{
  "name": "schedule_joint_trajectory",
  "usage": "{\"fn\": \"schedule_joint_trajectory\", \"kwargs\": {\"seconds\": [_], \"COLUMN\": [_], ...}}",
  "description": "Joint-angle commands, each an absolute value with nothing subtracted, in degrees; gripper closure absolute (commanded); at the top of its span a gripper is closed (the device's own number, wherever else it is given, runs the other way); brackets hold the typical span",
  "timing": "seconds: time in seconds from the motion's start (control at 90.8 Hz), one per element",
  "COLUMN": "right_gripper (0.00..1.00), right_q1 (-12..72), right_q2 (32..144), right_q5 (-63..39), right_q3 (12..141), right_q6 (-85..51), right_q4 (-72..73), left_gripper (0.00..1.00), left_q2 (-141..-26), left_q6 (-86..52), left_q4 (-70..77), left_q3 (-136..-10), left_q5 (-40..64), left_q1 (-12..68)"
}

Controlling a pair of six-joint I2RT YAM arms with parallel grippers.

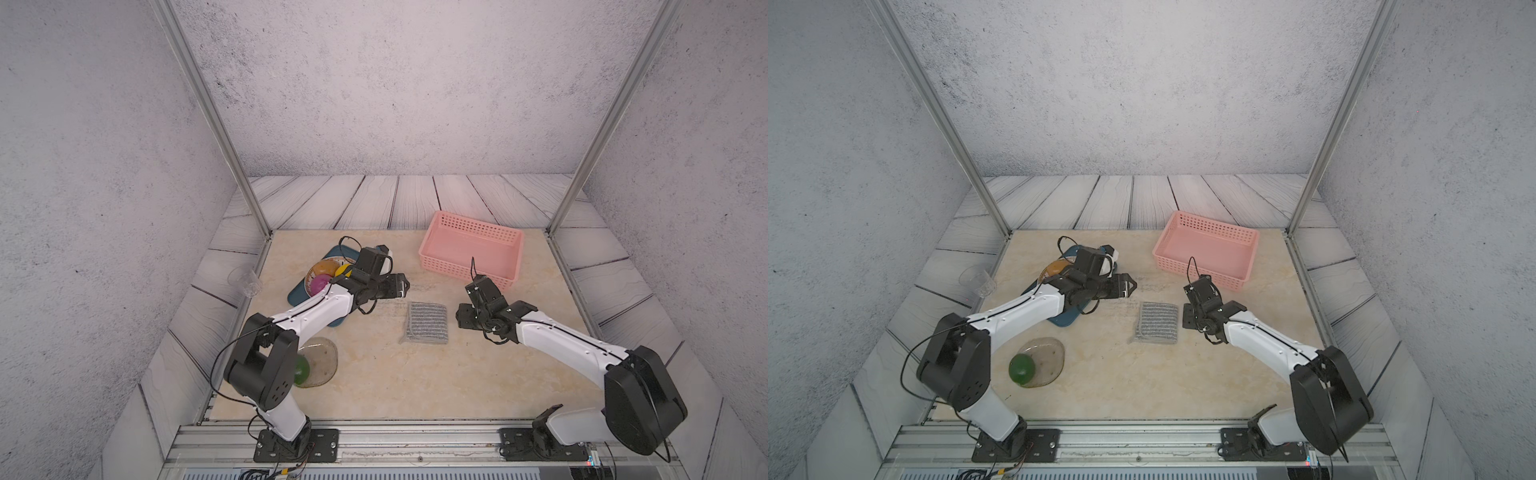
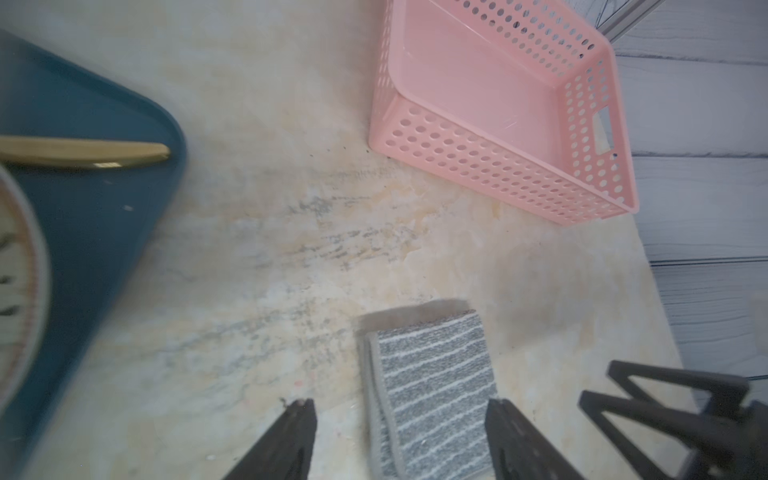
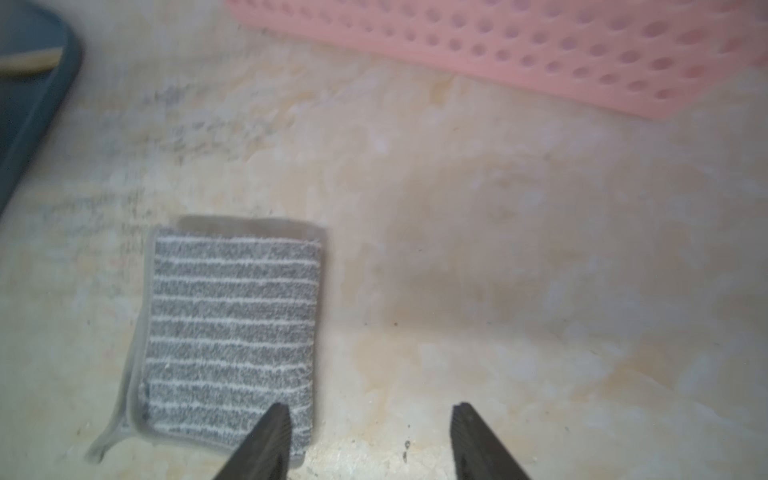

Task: Fold the square dishcloth
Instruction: Reset both arms

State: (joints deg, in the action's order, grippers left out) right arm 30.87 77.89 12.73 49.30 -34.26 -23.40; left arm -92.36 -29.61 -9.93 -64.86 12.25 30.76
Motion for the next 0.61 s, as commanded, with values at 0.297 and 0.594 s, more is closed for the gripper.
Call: {"fn": "schedule_joint_trajectory", "kwargs": {"seconds": [0.297,0.594], "right_gripper": [0.01,0.01], "right_q1": [23.3,17.2], "right_q2": [66.0,64.1], "right_q5": [31.3,36.2], "right_q3": [47.5,42.4], "right_q6": [-29.9,-25.0], "right_q4": [-25.3,-12.9], "left_gripper": [0.00,0.00], "left_q2": [-72.6,-68.4], "left_q6": [-28.4,-27.3], "left_q4": [-14.7,-10.9], "left_q3": [-49.6,-42.0], "left_q5": [-17.8,-20.0], "left_q1": [24.9,13.4]}}
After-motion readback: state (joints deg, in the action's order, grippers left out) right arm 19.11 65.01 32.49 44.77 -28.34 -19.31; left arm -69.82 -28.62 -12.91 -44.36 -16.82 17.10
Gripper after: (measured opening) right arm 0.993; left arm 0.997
